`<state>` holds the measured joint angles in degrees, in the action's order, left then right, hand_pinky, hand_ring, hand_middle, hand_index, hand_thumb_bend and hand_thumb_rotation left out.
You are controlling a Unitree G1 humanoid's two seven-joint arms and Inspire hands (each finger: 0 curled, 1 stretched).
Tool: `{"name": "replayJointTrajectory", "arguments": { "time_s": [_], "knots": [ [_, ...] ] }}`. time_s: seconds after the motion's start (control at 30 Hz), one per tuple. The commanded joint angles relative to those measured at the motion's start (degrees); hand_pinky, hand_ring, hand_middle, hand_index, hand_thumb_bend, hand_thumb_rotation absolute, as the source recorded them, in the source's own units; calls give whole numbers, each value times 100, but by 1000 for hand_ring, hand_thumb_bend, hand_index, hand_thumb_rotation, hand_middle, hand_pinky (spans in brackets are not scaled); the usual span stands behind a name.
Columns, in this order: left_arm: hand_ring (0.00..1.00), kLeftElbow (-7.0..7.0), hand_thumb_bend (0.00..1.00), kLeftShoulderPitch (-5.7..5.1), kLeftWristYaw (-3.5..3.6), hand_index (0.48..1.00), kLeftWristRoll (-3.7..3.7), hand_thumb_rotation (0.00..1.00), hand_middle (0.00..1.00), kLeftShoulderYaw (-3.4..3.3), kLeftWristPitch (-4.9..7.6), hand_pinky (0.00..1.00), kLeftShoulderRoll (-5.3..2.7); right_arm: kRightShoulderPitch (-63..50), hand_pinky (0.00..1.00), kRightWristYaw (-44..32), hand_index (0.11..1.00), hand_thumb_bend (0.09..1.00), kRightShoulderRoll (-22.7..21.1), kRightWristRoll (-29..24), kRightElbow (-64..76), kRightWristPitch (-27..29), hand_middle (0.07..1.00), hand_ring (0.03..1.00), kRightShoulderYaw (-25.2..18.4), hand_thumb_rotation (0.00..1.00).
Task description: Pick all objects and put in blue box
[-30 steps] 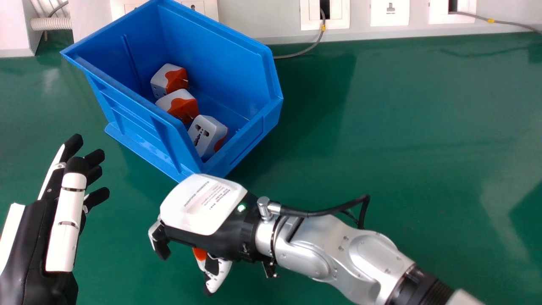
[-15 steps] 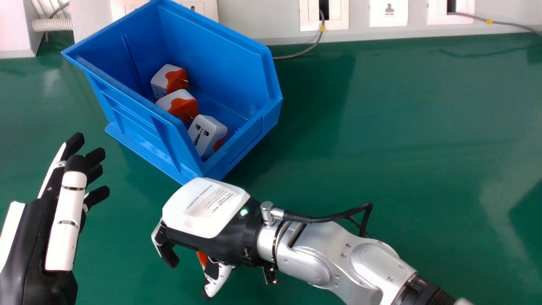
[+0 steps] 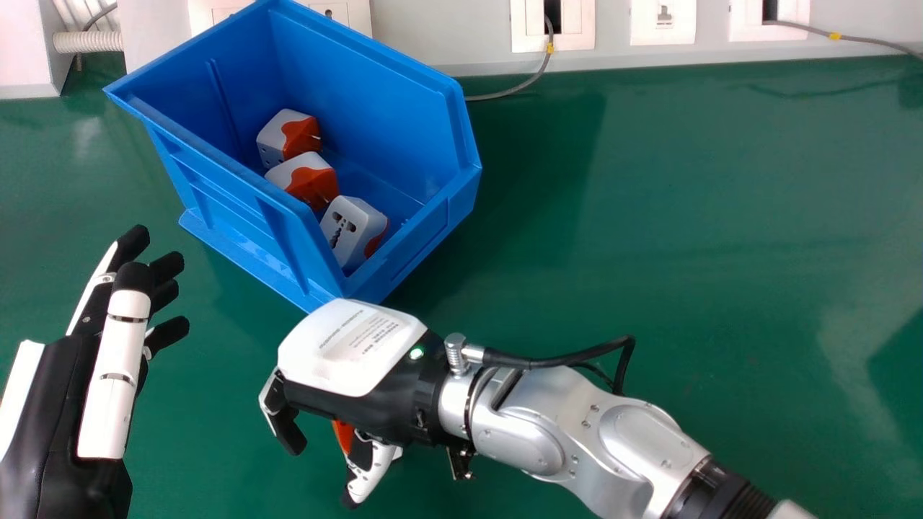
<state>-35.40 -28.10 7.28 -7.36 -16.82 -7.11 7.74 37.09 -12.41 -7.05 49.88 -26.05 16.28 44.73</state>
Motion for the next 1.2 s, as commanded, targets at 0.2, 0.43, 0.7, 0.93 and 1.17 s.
{"name": "replayJointTrajectory", "arguments": {
  "time_s": [0.2, 0.43, 0.7, 0.93, 1.17],
  "knots": [
    [910, -114, 505, 80, -36, 941, 58, 991, 896, -37, 1, 853, 56, -157, 474, -85, 496, 473, -168, -26, 90, 15, 768, 747, -50, 28],
    [911, -86, 508, 114, -14, 941, 58, 990, 896, -35, 5, 853, 70, -162, 463, -49, 497, 467, -218, 39, 294, 4, 791, 776, -66, 14],
    [911, -64, 503, 134, 13, 947, 31, 993, 897, -73, 0, 851, 87, -87, 452, -387, 497, 463, -291, -134, 528, 23, 820, 807, -213, 2],
    [911, 2, 507, 174, 35, 945, 5, 992, 897, -88, 27, 851, 85, -109, 451, -739, 553, 453, -332, -205, 816, -67, 834, 822, -368, 1],
    [911, -5, 508, 181, 40, 945, 13, 990, 897, -81, 24, 851, 85, -257, 677, -1012, 759, 748, -346, -311, 1161, -291, 868, 854, -465, 21]
  ]
}}
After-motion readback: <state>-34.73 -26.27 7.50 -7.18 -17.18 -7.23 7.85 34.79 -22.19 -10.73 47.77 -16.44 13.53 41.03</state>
